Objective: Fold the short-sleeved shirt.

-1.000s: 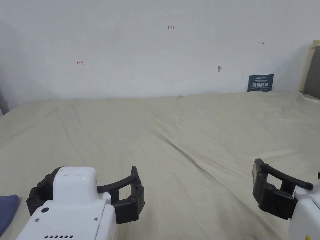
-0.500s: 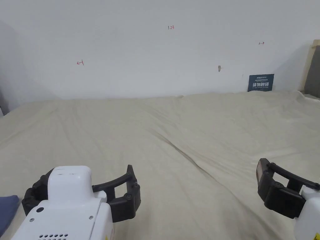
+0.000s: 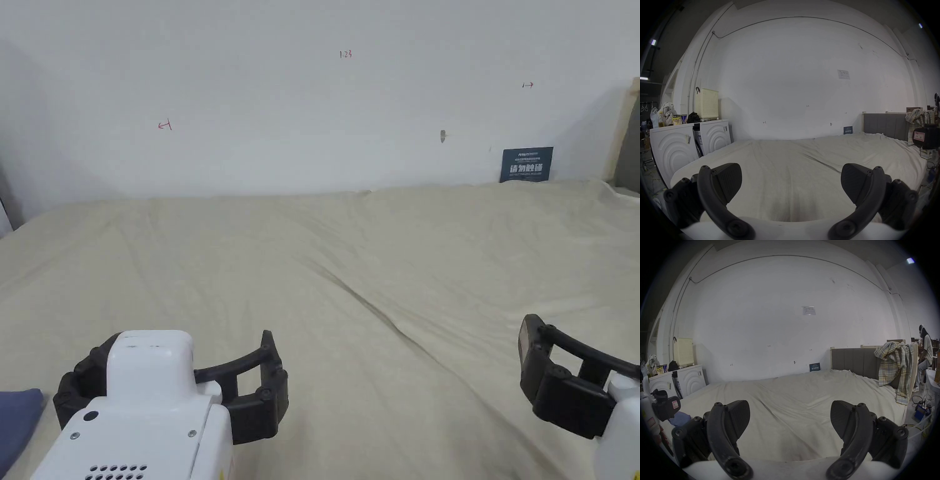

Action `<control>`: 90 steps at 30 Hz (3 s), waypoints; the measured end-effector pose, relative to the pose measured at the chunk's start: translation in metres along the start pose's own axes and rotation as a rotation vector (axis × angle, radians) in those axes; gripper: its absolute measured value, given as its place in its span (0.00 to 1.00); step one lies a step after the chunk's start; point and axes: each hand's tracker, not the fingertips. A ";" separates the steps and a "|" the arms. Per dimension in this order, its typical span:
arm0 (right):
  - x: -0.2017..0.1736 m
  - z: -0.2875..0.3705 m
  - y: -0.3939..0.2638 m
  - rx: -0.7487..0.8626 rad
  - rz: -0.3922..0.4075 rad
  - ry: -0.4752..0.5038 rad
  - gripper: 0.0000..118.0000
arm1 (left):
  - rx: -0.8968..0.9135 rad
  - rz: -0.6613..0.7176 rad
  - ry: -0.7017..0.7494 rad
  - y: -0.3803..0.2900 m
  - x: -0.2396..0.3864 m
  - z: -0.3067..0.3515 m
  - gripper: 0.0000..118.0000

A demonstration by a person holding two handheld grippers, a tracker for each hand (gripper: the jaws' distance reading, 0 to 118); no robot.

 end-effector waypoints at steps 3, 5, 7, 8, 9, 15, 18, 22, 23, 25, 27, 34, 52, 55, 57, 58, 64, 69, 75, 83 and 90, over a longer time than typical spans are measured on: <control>0.000 0.001 0.000 0.004 -0.014 0.000 0.88 | 0.001 0.010 -0.004 0.003 -0.001 0.000 1.00; 0.000 0.002 0.001 0.013 -0.024 -0.007 0.88 | -0.004 0.012 -0.006 0.003 -0.002 0.000 1.00; -0.001 0.002 0.004 0.018 -0.022 -0.019 0.88 | -0.007 0.004 0.000 0.003 -0.003 -0.001 1.00; 0.000 0.002 0.004 0.021 -0.022 -0.020 0.88 | -0.006 0.002 0.003 0.003 -0.003 -0.001 1.00; 0.000 0.002 0.005 0.024 -0.025 -0.019 0.88 | -0.006 0.002 0.005 0.003 -0.004 -0.001 1.00; 0.002 0.001 0.007 0.025 -0.041 -0.020 0.88 | -0.005 0.009 0.010 0.005 -0.006 -0.001 1.00; 0.002 0.001 0.006 0.022 -0.036 -0.022 0.88 | -0.005 0.008 0.011 0.005 -0.006 -0.002 1.00; 0.002 0.002 0.006 0.027 -0.041 -0.012 0.88 | -0.009 0.028 -0.010 0.005 -0.006 -0.003 1.00; 0.001 0.002 0.005 0.028 -0.039 -0.015 0.88 | -0.010 0.031 -0.010 0.005 -0.006 -0.003 1.00; 0.000 0.001 0.005 0.027 -0.032 -0.022 0.88 | -0.013 0.031 -0.008 0.005 -0.006 -0.003 1.00; 0.000 0.001 0.005 0.024 -0.030 -0.016 0.88 | -0.018 0.029 -0.007 0.005 -0.006 -0.004 1.00; -0.001 0.000 0.004 0.020 -0.022 -0.022 0.88 | -0.024 0.022 -0.007 0.003 -0.005 -0.004 1.00; 0.002 -0.003 0.003 0.011 -0.020 -0.041 0.88 | -0.020 0.013 -0.008 0.002 -0.002 -0.004 1.00; 0.002 -0.003 0.002 0.014 -0.009 -0.042 0.88 | -0.021 0.014 -0.006 0.002 -0.002 -0.004 1.00; 0.002 -0.002 0.002 0.014 -0.003 -0.045 0.88 | -0.020 0.013 -0.003 0.002 -0.002 -0.003 1.00; 0.002 -0.003 0.002 0.014 -0.002 -0.044 0.88 | -0.019 0.013 -0.003 0.002 -0.002 -0.003 1.00; 0.001 -0.003 0.006 0.034 0.031 -0.048 0.88 | -0.018 0.016 -0.002 0.003 -0.003 -0.003 1.00; 0.003 -0.004 0.010 0.031 0.018 -0.038 0.88 | -0.020 0.017 -0.001 0.004 -0.003 -0.005 1.00; 0.003 -0.005 0.010 0.034 0.026 -0.041 0.88 | -0.020 0.013 -0.004 0.005 0.000 -0.007 1.00; 0.005 -0.007 0.008 0.021 0.012 -0.045 0.88 | -0.026 0.014 -0.008 0.003 0.002 -0.008 1.00; 0.006 -0.006 0.009 0.023 0.014 -0.054 0.88 | -0.026 0.018 -0.005 0.002 0.001 -0.008 1.00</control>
